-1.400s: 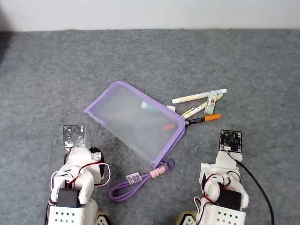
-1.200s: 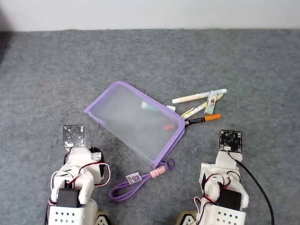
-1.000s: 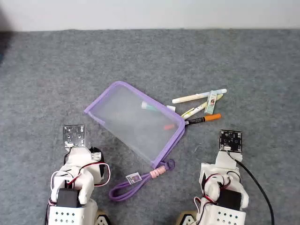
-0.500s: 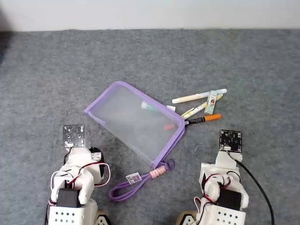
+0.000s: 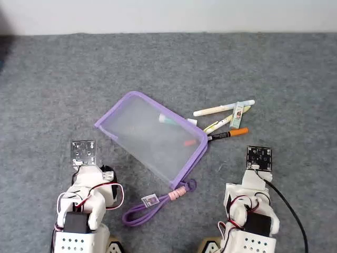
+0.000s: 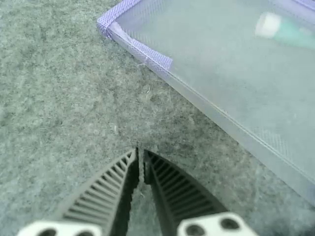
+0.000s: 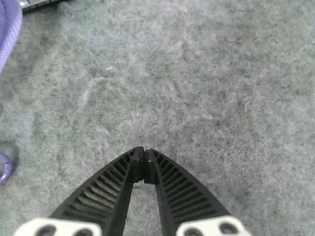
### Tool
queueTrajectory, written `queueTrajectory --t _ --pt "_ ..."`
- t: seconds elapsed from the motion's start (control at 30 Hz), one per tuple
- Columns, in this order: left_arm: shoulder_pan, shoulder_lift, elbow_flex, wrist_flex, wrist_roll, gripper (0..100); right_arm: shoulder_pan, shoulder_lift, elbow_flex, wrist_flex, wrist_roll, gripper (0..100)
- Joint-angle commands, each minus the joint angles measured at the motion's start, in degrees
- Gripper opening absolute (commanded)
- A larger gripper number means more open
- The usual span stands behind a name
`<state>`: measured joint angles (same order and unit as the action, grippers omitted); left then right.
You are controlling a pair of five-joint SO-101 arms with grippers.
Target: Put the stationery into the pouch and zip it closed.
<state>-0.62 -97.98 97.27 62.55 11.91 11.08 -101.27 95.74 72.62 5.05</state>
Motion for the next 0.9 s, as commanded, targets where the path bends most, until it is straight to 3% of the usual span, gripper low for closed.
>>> queueTrajectory --t 0.0,0.87 --pt "-0.35 -0.44 -0.40 0.18 0.53 2 0.40 -0.75 0.79 0.13 -0.26 0.9" --pt "-0.35 -0.44 -0.40 0.18 0.53 2 0.31 -1.27 -0.26 1.01 1.76 0.9"
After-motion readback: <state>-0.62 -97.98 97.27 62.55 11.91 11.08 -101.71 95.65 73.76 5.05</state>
